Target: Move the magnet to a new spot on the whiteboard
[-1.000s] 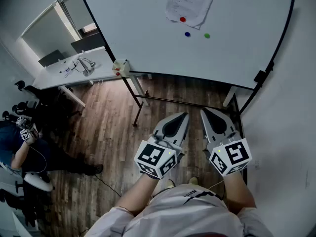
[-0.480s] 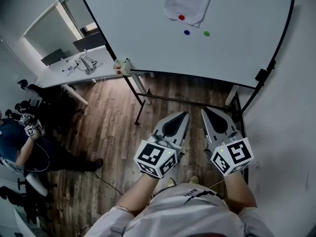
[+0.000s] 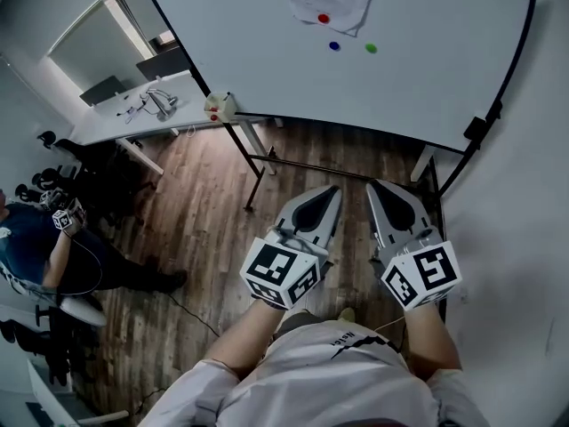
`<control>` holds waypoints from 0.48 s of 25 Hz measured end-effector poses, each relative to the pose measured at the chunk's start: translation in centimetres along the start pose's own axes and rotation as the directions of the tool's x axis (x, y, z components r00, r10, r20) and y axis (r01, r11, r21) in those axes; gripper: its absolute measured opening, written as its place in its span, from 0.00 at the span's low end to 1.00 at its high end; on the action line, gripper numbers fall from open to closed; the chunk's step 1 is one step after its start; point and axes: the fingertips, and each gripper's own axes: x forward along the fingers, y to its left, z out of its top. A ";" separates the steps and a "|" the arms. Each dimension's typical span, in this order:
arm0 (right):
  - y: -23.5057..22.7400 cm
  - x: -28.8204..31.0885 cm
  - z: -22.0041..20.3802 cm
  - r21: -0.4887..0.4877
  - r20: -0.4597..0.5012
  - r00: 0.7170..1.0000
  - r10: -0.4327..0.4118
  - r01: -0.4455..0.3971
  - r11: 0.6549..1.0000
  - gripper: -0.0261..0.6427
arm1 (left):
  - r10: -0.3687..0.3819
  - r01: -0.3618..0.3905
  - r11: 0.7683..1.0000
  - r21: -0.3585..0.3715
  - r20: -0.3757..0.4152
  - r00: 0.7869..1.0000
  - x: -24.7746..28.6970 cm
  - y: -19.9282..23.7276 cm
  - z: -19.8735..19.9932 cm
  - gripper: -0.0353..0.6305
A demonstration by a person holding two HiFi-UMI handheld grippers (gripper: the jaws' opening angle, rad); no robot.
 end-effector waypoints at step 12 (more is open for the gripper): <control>-2.0 2.1 0.0 0.006 0.003 1.000 -0.002 0.002 1.000 0.06 | 0.048 -0.048 0.999 0.013 0.007 0.999 2.2 2.4 0.1 0.07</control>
